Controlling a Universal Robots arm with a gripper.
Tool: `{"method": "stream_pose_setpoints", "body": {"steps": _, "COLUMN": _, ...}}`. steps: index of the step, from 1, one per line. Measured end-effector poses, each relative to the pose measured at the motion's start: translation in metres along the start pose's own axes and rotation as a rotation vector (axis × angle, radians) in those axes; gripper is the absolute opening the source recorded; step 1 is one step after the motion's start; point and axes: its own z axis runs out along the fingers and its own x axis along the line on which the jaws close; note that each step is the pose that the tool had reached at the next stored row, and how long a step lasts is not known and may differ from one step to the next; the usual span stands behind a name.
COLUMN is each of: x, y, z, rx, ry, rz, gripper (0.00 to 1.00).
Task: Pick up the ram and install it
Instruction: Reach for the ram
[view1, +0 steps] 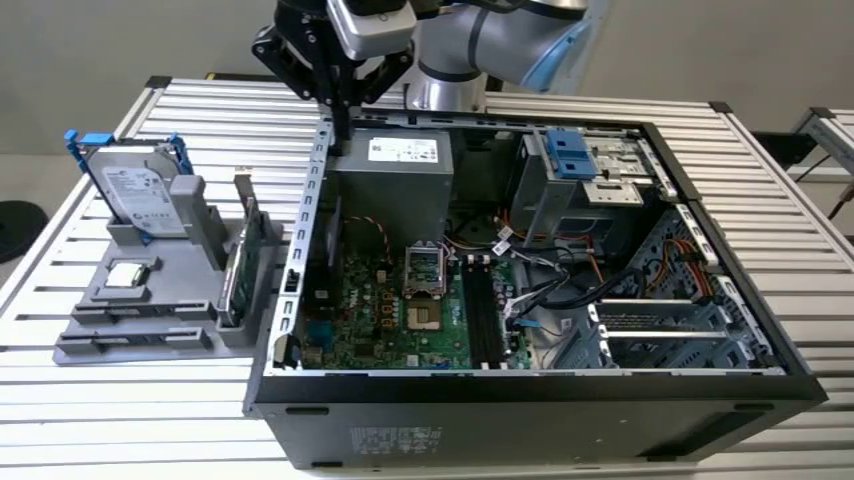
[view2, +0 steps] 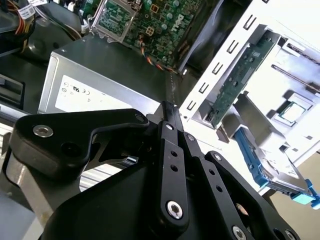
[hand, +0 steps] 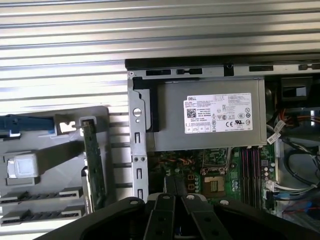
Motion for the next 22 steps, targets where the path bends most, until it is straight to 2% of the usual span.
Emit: {"method": "stream_pose_setpoints", "body": {"steps": 22, "x": 0.0081, "y": -0.0006, "z": -0.0002, "rx": 0.0, "ry": 0.0, "rz": 0.0, "gripper": 0.0}}
